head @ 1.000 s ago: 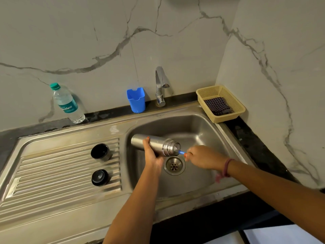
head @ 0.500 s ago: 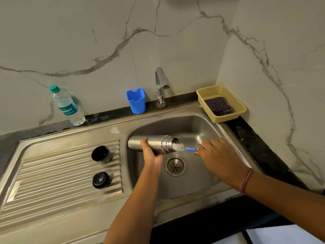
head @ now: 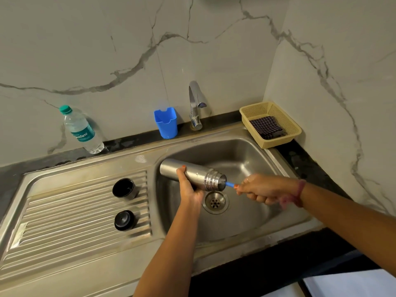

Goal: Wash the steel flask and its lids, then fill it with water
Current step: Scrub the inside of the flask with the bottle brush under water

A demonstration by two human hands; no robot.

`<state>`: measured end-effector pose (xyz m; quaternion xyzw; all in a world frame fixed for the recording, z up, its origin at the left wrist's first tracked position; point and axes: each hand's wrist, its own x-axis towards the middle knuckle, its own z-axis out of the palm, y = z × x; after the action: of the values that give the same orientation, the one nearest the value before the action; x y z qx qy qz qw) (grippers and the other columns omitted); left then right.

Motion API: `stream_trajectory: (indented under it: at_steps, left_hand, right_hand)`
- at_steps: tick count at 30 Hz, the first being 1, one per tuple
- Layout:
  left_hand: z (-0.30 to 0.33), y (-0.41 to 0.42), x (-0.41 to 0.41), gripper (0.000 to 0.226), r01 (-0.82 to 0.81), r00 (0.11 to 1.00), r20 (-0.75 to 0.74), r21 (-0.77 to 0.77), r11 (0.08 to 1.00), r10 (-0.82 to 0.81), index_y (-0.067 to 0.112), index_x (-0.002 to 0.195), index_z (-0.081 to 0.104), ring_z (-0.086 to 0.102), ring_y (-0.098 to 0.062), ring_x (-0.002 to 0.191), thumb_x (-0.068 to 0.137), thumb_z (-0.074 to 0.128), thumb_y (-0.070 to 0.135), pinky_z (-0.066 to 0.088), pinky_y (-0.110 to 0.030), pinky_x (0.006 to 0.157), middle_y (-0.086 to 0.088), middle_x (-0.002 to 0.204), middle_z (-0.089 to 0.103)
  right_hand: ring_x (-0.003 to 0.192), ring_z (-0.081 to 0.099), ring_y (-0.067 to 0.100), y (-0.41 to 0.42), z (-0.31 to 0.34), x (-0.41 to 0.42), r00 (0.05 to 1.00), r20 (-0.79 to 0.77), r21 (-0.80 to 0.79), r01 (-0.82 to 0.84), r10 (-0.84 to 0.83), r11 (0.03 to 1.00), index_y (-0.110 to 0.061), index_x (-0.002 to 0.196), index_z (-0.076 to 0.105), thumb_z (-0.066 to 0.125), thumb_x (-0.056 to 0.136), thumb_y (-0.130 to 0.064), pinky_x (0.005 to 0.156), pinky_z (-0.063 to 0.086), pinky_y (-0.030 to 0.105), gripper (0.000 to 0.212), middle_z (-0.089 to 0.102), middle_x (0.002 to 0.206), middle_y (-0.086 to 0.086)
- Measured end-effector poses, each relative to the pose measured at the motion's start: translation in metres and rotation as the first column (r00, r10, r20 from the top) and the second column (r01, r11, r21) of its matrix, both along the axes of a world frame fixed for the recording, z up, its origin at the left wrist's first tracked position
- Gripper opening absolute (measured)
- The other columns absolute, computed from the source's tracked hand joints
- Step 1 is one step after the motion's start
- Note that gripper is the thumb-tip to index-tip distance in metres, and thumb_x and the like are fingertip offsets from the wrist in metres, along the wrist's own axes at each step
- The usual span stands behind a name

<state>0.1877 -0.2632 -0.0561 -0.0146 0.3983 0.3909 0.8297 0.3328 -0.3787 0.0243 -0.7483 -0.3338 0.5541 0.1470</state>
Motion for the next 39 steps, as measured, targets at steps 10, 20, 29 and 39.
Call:
stream_trajectory:
  at_steps: [10,20,29,39]
  left_hand:
    - [0.007,-0.003,0.009,0.027,-0.003,1.0,-0.018,-0.035,0.999,0.002,0.009,0.099,0.053,0.064,-0.032,0.09,0.088,0.067,0.029,0.052,-0.052,0.072,-0.016,0.1,0.065]
    - [0.001,0.0,0.004,0.034,-0.017,1.0,-0.016,-0.039,0.999,0.017,0.006,0.104,0.056,0.065,-0.031,0.088,0.087,0.067,0.034,0.053,-0.048,0.069,-0.015,0.097,0.067]
    - [-0.008,-0.001,0.003,0.032,0.014,0.998,-0.059,-0.05,0.999,-0.017,0.007,0.102,0.053,0.064,-0.034,0.098,0.087,0.068,0.031,0.046,-0.057,0.102,-0.017,0.105,0.064]
    - [-0.012,0.012,-0.005,0.042,-0.069,0.997,-0.043,-0.031,0.997,0.067,0.007,0.115,0.052,0.063,-0.036,0.11,0.085,0.071,0.029,0.044,-0.059,0.104,-0.018,0.108,0.065]
  right_hand:
    - [0.059,0.049,0.015,-0.019,-0.017,-0.03,0.473,0.856,0.066,-0.5,0.209,0.863,-0.016,0.105,0.061,0.038,0.102,-0.023,0.05,0.037,0.025,0.024,0.054,0.076,-0.003]
    - [0.042,0.032,0.006,-0.019,-0.013,-0.009,0.996,0.081,0.124,0.009,-0.019,0.992,-0.018,0.094,0.067,0.039,0.103,-0.032,0.037,0.025,0.016,0.033,0.038,0.055,-0.008]
    - [0.039,0.025,0.007,-0.02,-0.031,-0.015,0.249,0.953,0.051,-0.691,0.172,0.721,-0.014,0.098,0.067,0.056,0.095,-0.025,0.038,0.015,0.021,0.016,0.041,0.052,-0.006]
    - [0.042,0.033,0.004,-0.014,0.018,0.016,0.957,0.249,0.086,-0.177,0.151,0.981,-0.015,0.096,0.07,0.042,0.101,-0.034,0.044,0.028,0.017,0.035,0.041,0.058,-0.006]
